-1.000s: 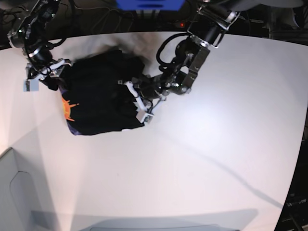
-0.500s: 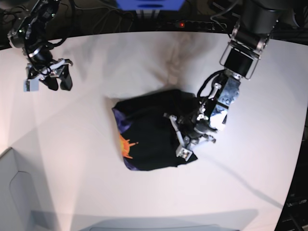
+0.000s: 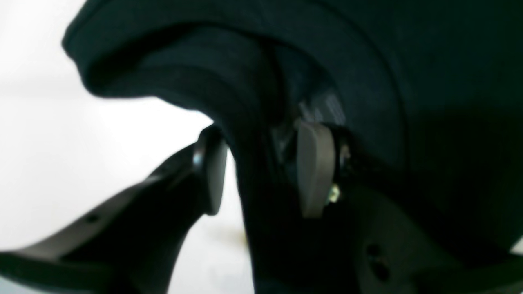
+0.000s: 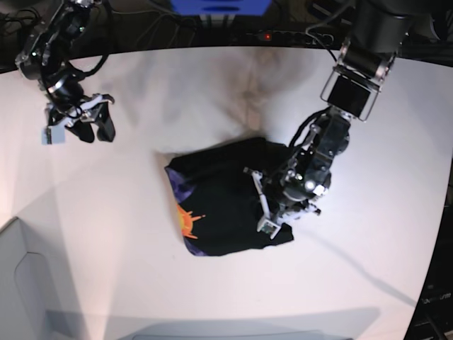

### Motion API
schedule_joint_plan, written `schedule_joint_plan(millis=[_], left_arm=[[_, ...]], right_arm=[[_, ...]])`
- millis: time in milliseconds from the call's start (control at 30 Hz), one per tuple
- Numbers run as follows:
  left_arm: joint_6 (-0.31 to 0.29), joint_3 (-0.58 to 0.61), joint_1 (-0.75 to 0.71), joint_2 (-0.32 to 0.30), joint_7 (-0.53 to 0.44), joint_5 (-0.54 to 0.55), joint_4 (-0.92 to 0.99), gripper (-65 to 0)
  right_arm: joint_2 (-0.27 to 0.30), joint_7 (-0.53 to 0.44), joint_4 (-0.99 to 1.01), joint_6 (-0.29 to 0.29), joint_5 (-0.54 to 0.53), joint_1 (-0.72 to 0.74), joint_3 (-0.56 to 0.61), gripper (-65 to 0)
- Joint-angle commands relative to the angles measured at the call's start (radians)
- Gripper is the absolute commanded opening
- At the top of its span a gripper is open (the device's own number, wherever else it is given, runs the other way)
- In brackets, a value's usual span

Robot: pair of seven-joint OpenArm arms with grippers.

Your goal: Fold the T-shirt properly

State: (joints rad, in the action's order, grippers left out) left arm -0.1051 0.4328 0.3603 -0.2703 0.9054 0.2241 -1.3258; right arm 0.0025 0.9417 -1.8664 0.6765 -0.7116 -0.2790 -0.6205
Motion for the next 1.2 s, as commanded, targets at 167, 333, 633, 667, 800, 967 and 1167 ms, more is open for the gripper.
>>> schedule_joint_plan(millis=[167, 333, 633, 667, 800, 967, 1167], left_arm=[[0.002, -0.223, -0.166, -0.008, 0.076, 0.007, -0.245, -33.8], [0.002, -0.36, -0.314, 0.029, 0.09, 0.001, -0.344, -33.2], [0.002, -0.538, -0.416, 0.147, 0.088, 0.01, -0.346, -33.0], [0.002, -0.556, -0.419, 0.164, 0.088, 0.01, -0.347, -33.0], [0.002, -0.579, -0.421, 0.207, 0.088, 0.01, -0.344, -33.0], [0.002, -0.578, -0.418, 0.245, 0.088, 0.01, -0.341, -33.0], [0.002, -0.573, -0.415, 0.28, 0.088, 0.002, -0.334, -33.0]], right_arm=[[0.012, -0.023, -0.014, 0.022, -0.003, 0.091, 0.044, -30.5], [0.006, -0.026, -0.014, 0.022, 0.188, 0.183, 0.156, -30.3], [0.004, -0.028, 0.196, 0.022, 0.441, 0.409, 0.368, -30.5], [0.004, -0.028, 0.236, 0.022, 0.438, 0.432, 0.368, -30.5], [-0.005, -0.028, 0.365, 0.022, 0.436, 0.496, 0.37, -30.5], [-0.034, -0.028, 0.405, 0.022, 0.436, 0.481, 0.37, -30.4], [-0.043, -0.029, 0.403, 0.022, 0.436, 0.441, 0.37, -30.8]])
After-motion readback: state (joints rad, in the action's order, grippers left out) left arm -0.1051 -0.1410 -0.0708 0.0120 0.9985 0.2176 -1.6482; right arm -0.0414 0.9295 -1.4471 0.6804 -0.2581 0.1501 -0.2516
